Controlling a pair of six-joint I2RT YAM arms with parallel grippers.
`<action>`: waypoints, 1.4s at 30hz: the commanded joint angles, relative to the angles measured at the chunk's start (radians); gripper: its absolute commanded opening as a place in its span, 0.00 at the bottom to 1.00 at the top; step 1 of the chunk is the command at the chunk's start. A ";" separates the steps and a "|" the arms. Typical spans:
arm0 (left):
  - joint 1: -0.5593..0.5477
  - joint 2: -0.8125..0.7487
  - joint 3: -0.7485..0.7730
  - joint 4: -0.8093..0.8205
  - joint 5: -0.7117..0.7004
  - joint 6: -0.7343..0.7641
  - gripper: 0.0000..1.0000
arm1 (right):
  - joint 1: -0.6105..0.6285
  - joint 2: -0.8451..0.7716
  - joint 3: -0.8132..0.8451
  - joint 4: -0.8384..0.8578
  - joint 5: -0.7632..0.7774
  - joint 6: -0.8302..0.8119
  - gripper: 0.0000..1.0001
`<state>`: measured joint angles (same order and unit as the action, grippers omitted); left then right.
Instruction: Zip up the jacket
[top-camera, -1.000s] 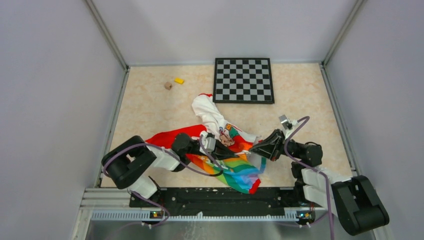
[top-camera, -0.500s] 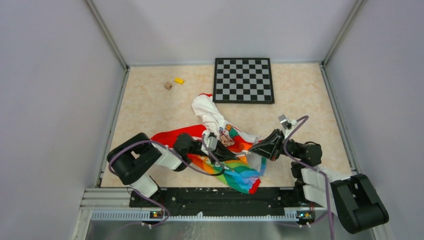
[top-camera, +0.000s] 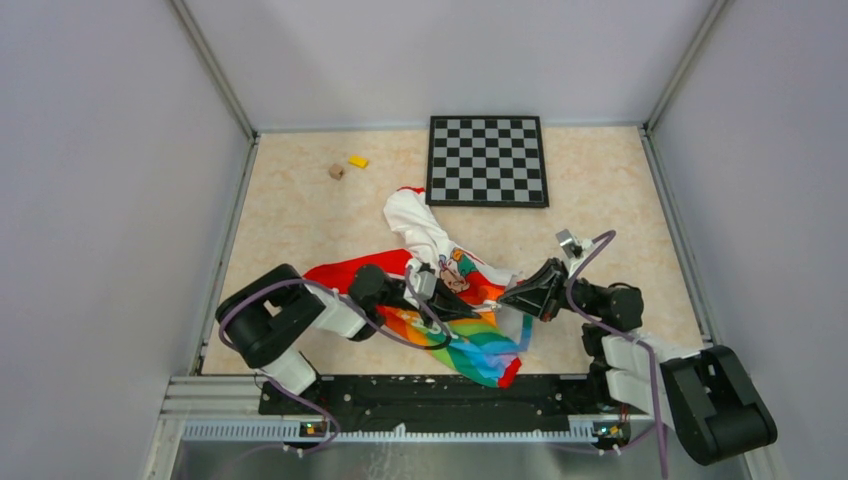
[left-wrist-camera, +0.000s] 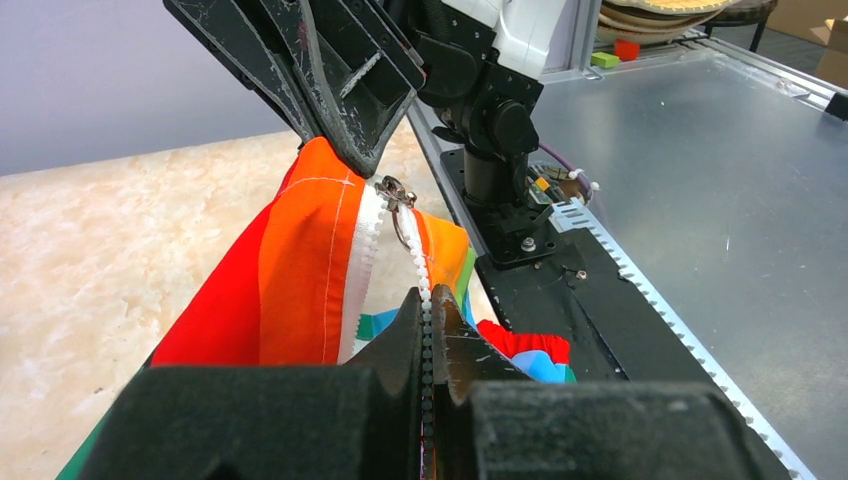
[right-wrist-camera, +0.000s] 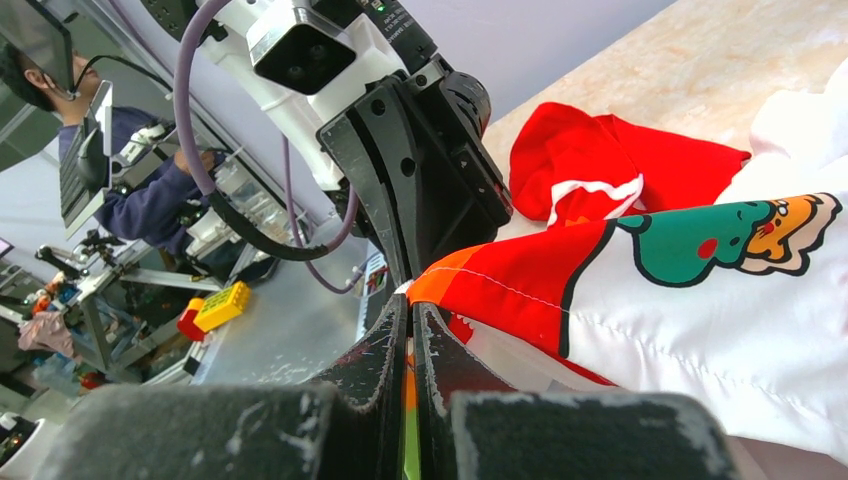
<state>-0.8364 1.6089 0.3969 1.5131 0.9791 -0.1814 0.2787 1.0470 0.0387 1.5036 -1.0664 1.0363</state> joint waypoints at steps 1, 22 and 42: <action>0.002 0.011 0.029 0.064 0.016 -0.010 0.00 | 0.012 0.004 0.001 0.221 0.003 -0.025 0.00; 0.000 -0.019 0.084 -0.131 -0.060 0.001 0.00 | 0.013 0.000 -0.004 0.173 0.032 -0.049 0.00; 0.001 -0.118 0.131 -0.338 -0.044 -0.060 0.00 | 0.072 -0.240 0.033 -0.364 0.123 -0.326 0.00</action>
<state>-0.8364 1.5414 0.4923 1.1885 0.9184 -0.2008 0.3275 0.8547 0.0391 1.2533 -0.9779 0.8181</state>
